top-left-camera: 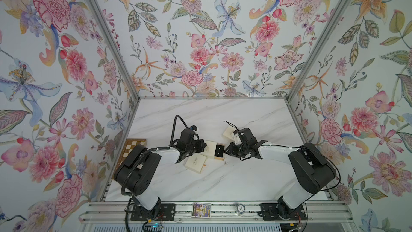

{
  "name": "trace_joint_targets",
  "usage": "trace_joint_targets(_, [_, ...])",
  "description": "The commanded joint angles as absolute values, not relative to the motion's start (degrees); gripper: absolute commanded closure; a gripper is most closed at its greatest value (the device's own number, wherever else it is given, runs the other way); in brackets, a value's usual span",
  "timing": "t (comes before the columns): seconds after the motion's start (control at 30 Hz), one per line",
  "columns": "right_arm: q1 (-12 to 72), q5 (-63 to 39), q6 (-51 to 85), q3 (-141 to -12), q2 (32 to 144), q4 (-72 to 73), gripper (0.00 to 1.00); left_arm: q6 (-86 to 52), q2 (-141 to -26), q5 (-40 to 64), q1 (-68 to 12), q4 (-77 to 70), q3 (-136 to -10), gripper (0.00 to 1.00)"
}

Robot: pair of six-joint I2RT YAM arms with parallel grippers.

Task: Take out the earrings from the drawer-style jewelry box
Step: Open the drawer in the jewelry box, then pick up the earring from the drawer.

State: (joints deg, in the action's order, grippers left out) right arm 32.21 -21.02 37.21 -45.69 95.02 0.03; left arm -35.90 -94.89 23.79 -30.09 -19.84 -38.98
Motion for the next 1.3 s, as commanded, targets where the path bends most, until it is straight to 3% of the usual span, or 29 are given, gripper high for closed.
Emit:
trace_joint_targets(0.0, [33.01,-17.72,32.12,-49.51,93.38,-5.14,0.72,-35.86,-96.72,23.68,-30.41,-15.47,-38.32,1.0])
trace_joint_targets(0.13, [34.25,-13.06,26.7,-52.52,91.08,-9.42,0.7,-35.68,-96.73,23.87,-30.41,-15.45,-38.41,1.0])
trace_joint_targets(0.63, [41.25,-10.75,6.43,-60.97,95.25,-17.98,0.8,-35.0,-98.16,26.64,-30.42,-15.32,-39.07,1.0])
trace_joint_targets(1.27, [43.69,-7.86,5.98,-61.7,100.08,-17.11,0.79,-35.5,-98.25,27.78,-29.68,-16.01,-37.85,1.0])
